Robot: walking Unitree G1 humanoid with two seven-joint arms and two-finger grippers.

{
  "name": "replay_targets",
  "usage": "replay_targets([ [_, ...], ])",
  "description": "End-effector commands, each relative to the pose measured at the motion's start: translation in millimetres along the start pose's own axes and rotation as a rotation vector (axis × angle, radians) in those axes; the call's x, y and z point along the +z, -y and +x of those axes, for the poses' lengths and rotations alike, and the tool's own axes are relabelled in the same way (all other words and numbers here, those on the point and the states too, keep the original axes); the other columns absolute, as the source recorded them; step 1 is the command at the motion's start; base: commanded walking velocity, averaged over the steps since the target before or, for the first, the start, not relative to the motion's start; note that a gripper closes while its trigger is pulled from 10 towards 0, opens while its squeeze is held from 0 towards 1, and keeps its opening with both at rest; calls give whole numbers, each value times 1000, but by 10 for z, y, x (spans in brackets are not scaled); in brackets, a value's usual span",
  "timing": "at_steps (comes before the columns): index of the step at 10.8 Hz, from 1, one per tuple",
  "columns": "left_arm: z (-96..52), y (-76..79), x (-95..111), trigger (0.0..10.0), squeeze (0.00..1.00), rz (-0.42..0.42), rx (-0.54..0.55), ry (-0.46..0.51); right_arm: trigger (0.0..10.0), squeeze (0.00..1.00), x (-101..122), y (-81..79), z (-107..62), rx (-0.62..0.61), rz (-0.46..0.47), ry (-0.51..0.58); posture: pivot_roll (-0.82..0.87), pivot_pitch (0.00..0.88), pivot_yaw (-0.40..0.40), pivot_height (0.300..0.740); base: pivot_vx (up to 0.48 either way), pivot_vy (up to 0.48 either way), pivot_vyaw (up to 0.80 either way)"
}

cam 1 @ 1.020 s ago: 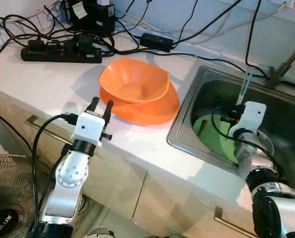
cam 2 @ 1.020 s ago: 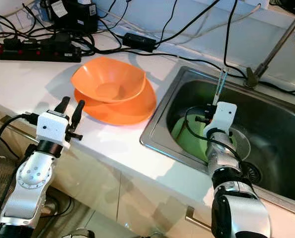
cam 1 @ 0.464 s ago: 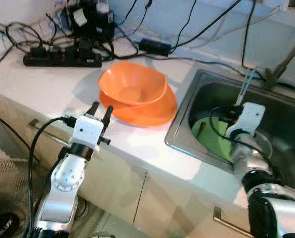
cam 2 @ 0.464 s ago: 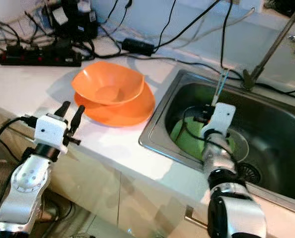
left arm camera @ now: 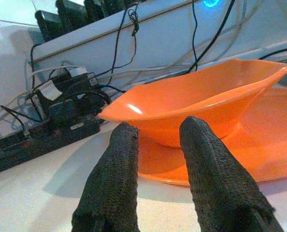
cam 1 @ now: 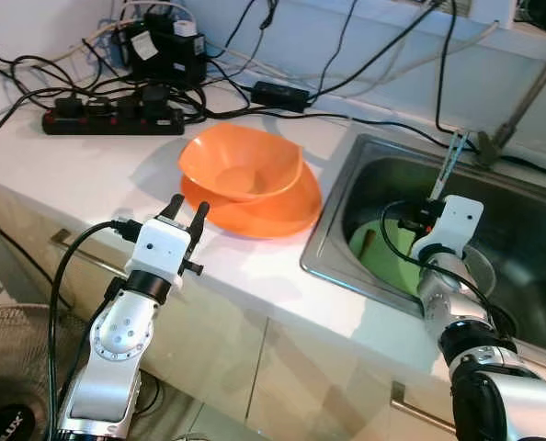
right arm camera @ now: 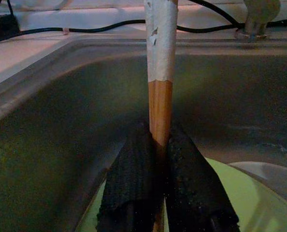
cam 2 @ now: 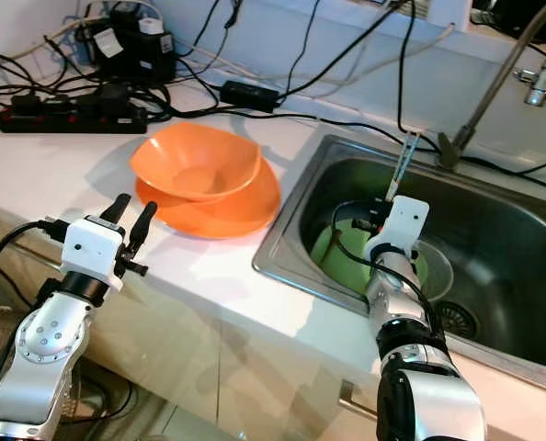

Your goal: Kitchen organization

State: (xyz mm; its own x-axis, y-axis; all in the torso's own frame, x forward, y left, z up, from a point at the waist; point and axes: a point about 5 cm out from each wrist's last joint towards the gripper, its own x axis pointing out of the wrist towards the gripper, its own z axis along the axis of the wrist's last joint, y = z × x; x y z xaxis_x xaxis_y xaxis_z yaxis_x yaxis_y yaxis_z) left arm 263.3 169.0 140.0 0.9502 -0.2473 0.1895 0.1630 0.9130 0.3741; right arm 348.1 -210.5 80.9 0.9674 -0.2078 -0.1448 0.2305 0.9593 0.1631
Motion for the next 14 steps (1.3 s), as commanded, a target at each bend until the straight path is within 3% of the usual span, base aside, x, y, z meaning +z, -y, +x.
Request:
replay_targets([
  [1, 10, 21, 48, 10000, 0, -6, -10, 14, 10000, 0, -322, 111, -128, -43, 9, -124, 164, 59, -38, 740, 0, 0, 0],
  [14, 33, 42, 25, 10000, 0, -24, 18, -18, 10000, 0, -321, 125, -113, -36, -1, -149, 152, 92, -62, 740, 0, 0, 0],
])
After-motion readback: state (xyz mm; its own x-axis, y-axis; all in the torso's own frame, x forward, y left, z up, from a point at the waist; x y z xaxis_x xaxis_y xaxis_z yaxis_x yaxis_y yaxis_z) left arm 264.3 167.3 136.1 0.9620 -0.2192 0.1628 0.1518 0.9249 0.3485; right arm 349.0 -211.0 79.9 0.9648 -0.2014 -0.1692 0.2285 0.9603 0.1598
